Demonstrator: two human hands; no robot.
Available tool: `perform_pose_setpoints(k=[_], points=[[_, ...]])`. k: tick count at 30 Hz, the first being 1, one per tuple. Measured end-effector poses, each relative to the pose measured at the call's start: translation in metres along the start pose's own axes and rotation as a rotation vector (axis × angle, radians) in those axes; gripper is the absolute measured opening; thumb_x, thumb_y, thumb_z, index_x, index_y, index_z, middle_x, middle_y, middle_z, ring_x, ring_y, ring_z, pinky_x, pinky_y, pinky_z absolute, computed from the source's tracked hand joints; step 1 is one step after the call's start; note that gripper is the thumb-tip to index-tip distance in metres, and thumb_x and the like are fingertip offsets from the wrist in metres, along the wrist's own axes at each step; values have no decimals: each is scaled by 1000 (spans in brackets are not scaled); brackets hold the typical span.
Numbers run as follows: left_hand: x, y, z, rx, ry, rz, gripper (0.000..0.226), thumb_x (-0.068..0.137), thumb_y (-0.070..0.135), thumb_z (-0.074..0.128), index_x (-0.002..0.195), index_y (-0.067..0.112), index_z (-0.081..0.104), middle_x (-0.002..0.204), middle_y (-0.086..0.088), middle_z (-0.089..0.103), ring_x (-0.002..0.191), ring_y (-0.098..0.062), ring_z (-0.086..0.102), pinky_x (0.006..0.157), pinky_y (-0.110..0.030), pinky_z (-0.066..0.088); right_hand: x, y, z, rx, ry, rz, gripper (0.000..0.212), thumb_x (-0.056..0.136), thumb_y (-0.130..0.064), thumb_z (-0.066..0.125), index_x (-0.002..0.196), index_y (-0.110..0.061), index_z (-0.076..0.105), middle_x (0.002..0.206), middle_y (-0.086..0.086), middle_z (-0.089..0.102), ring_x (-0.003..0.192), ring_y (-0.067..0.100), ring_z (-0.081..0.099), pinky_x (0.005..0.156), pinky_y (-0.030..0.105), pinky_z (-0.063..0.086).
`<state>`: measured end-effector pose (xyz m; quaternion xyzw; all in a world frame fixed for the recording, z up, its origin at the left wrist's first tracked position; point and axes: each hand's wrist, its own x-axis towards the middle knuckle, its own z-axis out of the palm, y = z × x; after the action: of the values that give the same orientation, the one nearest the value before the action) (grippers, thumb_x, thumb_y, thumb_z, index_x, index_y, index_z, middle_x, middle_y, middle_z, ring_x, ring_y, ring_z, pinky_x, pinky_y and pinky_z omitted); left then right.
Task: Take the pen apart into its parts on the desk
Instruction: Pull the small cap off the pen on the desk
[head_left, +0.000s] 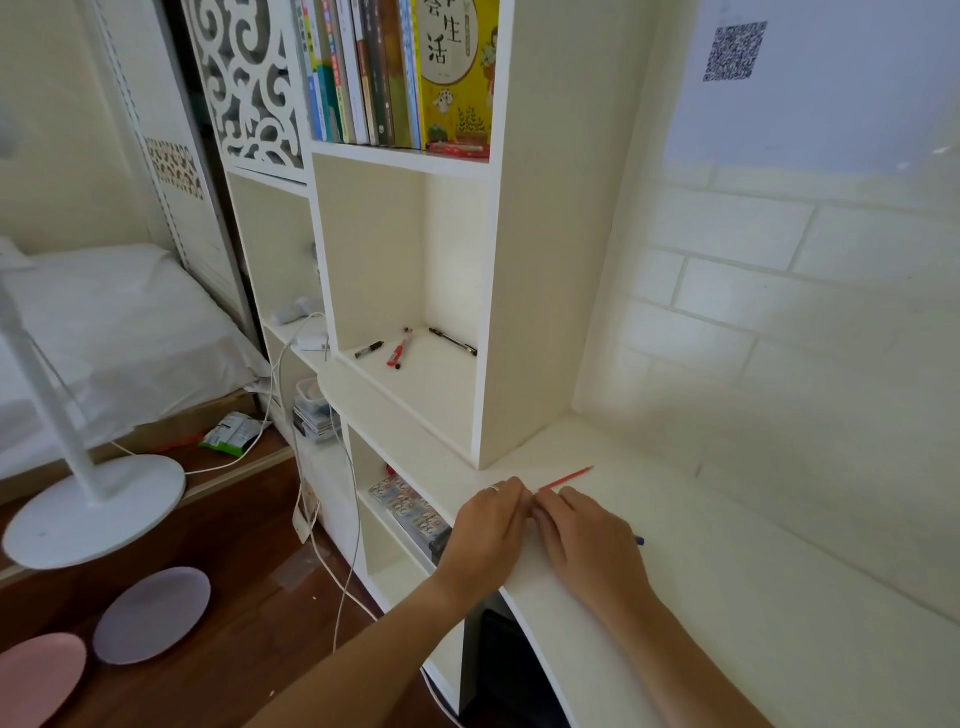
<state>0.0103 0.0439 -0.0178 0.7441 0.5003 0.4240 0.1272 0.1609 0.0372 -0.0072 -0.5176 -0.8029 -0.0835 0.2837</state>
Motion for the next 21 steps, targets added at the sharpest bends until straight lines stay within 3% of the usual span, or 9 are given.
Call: perform_pose_setpoints(k=[5, 9, 14, 17, 21], points=[[2, -1, -4, 11, -35, -13, 24, 99, 16, 41, 79, 9, 52, 72, -5, 59, 65, -19, 51, 60, -38, 43, -1, 0, 0, -43, -57, 19, 26, 104, -36, 50, 108, -24, 72, 75, -5, 68, 61, 14, 64, 52, 26, 47], [0, -1, -2, 28, -36, -40, 20, 95, 5, 44, 78, 12, 52, 72, -4, 57, 66, -19, 51, 62, -42, 45, -1, -1, -2, -42, -54, 29, 26, 103, -40, 49, 107, -28, 72, 69, -6, 67, 56, 11, 61, 48, 15, 21], [-1, -1, -4, 32, -24, -51, 25, 92, -3, 45, 74, 14, 47, 70, -4, 55, 65, -20, 49, 62, -45, 44, 0, 2, -4, -74, -97, 46, 33, 104, -49, 35, 110, -38, 66, 70, -6, 68, 60, 12, 63, 52, 26, 43], [-4, 0, -3, 28, 15, -67, 23, 90, -5, 44, 78, 15, 48, 75, -3, 55, 69, -20, 49, 62, -43, 46, 1, 0, -3, -60, -119, 57, 35, 104, -50, 29, 115, -36, 60, 77, -8, 69, 65, 10, 64, 55, 22, 35], [-6, -2, -3, 39, 191, -165, 13, 101, 13, 44, 94, 19, 52, 95, 3, 51, 85, -13, 47, 72, -21, 42, 3, 1, -1, 29, -94, 227, 23, 104, -40, 39, 111, -24, 54, 89, -9, 69, 75, 10, 66, 61, 19, 39]])
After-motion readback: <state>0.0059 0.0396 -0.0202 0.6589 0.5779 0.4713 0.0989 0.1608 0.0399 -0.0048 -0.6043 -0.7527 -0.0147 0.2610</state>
